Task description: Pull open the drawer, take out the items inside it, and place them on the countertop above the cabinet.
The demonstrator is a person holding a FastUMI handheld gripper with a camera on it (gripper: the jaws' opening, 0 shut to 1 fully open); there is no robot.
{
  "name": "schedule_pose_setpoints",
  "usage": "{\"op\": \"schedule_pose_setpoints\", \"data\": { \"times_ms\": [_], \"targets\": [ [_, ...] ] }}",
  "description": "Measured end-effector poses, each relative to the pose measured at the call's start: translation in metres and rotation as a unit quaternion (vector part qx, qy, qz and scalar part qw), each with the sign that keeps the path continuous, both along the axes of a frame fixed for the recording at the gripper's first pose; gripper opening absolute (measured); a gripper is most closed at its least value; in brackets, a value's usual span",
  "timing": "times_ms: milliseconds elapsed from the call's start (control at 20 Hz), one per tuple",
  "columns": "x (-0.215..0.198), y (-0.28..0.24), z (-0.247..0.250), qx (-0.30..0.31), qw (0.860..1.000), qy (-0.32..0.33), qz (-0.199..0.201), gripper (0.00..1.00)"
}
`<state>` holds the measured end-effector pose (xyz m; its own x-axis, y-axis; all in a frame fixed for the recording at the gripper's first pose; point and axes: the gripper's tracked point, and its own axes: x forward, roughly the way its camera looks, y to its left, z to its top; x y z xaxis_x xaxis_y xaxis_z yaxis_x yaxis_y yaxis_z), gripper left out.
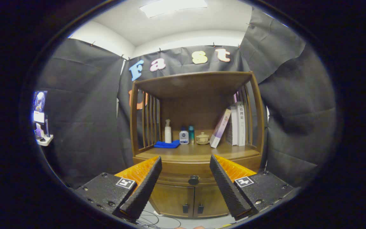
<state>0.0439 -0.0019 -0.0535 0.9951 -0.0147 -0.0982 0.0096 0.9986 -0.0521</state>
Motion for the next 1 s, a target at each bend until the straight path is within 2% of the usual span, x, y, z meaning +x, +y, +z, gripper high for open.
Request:
{"op": "schedule_pose_setpoints", "data": {
  "times_ms": [300,500,750,950,1000],
  "targets": [
    [0.069,-0.003,-0.058,-0.013,0.999,0.044,0.004,0.99],
    [0.118,-0.024,-0.112,-0.03,0.996,0.083,-0.021,0.99],
    [0.155,-0.05,-0.165,-0.022,0.991,0.122,-0.053,0.92],
    [0.165,-0.06,-0.185,-0.014,0.989,0.134,-0.069,0.8],
    [0.167,-0.062,-0.189,-0.014,0.988,0.133,-0.072,0.74]
  ]
}}
